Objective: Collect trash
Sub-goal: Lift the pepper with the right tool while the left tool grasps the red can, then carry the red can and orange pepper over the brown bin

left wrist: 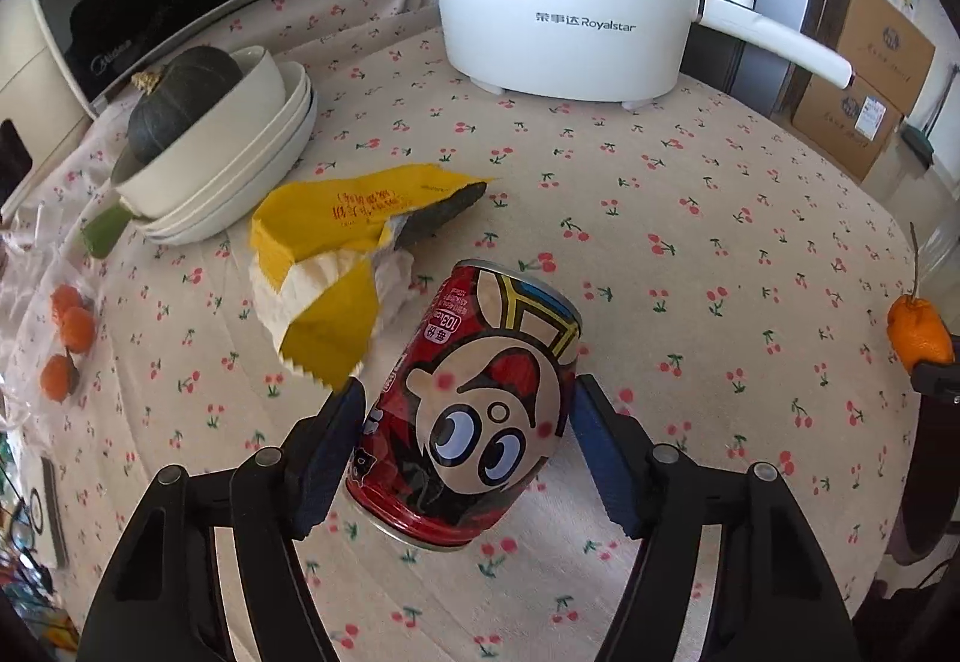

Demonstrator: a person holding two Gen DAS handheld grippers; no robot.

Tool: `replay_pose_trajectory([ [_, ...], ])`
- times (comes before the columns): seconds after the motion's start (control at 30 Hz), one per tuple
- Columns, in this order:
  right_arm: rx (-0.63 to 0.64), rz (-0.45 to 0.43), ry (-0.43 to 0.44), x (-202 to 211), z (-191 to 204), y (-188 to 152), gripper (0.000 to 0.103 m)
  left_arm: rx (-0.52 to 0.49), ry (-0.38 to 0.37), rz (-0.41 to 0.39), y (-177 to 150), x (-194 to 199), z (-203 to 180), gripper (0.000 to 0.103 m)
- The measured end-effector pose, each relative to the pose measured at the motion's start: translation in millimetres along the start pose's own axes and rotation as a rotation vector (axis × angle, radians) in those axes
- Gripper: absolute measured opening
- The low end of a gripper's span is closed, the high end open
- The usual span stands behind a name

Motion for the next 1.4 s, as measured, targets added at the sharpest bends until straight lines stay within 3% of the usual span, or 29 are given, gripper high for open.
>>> replay_pose_trajectory([
  [0.4,-0.047,0.011,-0.012,50,9,-27,0.022,0.232,-0.067,0.023,-77,60,-27,0.068],
  [0.73,-0.12,-0.009,0.011,90,-1,-70,0.022,0.296,-0.149,0.012,-110,101,-59,0.068],
  [0.97,-0.208,0.01,0.024,100,-31,-104,0.022,0.289,-0.242,0.025,-116,107,-110,0.068],
  [1.4,-0.309,0.041,-0.083,117,-115,-171,0.023,0.088,-0.425,0.043,-100,93,-268,0.068],
])
Point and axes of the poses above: each gripper's, at about its wrist camera, not at the fingertips, and x roughly against the way its jaws point, z to its left, y to its top, the point moved 2 cm from there along -x, roughly the way its jaws point, and after that the axes turned 3 degrees about -y, right-handed, at the moved point
